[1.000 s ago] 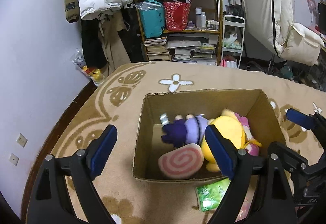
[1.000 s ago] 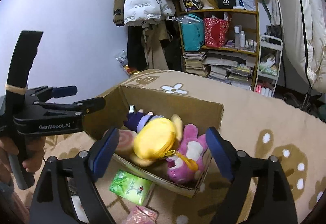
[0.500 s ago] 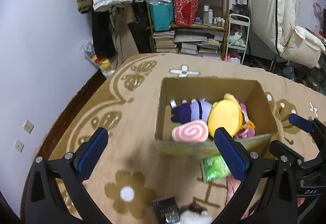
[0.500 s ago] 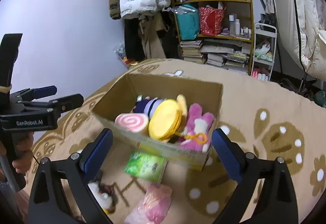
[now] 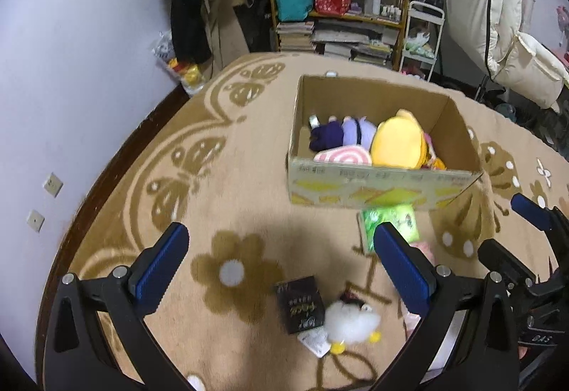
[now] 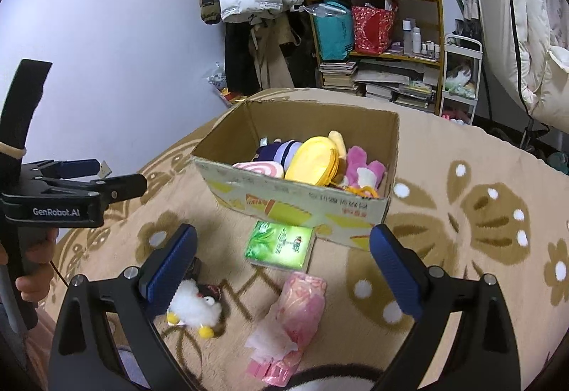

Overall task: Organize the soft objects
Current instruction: 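Withdraw both open tools from the box toward the green tissue pack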

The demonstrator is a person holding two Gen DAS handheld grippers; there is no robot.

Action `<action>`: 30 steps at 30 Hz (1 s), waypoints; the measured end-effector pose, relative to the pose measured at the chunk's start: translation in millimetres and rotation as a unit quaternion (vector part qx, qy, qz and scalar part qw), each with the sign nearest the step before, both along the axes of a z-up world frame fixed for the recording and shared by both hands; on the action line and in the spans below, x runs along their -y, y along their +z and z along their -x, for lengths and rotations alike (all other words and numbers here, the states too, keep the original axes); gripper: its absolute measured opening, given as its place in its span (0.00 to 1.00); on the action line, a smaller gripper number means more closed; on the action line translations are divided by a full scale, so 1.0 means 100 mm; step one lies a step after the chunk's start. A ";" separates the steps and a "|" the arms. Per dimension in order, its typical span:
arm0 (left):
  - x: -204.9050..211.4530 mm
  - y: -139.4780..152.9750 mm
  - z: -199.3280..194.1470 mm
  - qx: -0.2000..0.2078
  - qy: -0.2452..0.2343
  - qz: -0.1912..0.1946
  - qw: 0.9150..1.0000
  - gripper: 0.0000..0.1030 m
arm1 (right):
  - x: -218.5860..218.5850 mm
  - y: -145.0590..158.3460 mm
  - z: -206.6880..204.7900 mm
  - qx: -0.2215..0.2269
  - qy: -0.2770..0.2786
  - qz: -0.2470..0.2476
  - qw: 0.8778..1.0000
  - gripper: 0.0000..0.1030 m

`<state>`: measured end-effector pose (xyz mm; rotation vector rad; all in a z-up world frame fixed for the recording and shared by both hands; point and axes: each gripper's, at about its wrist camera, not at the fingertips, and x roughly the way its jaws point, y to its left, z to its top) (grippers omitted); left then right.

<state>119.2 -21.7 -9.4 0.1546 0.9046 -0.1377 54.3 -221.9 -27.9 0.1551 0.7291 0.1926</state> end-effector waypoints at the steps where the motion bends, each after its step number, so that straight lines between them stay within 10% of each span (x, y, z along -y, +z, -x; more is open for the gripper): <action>1: -0.02 -0.03 0.01 -0.004 0.003 0.000 1.000 1.00 | -0.03 -0.01 0.02 -0.001 0.002 0.001 1.000 0.99; 30: -0.27 -1.01 -0.21 -0.167 0.062 0.014 0.984 1.00 | -0.78 -0.91 -0.17 -0.088 0.123 0.010 0.988 0.97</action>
